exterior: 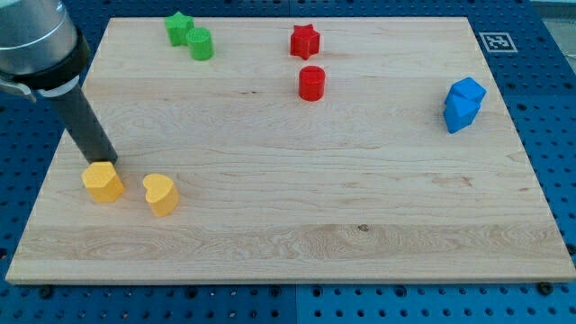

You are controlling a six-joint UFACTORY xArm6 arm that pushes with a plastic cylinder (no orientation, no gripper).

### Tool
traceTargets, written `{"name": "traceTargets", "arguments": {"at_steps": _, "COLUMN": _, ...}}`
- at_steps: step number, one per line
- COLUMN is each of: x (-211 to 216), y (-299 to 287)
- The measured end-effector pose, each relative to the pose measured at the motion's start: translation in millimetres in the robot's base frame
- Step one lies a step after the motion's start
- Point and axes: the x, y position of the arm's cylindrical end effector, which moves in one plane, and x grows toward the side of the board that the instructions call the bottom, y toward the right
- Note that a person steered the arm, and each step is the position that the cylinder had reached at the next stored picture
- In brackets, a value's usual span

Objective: Move the yellow blocks towards the left bottom

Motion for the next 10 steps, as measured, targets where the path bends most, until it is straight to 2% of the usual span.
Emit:
{"name": "traceTargets", "arguments": {"at_steps": 3, "x": 52, "y": 1}}
{"name": "traceTargets", "arguments": {"at_steps": 4, "x": 32, "y": 2}}
{"name": "traceTargets", "arguments": {"at_steps": 5, "x": -19, "y": 20}}
{"name": "traceTargets", "arguments": {"at_steps": 6, "x": -23, "y": 50}}
{"name": "traceTargets", "arguments": {"at_steps": 10, "x": 47, "y": 72}}
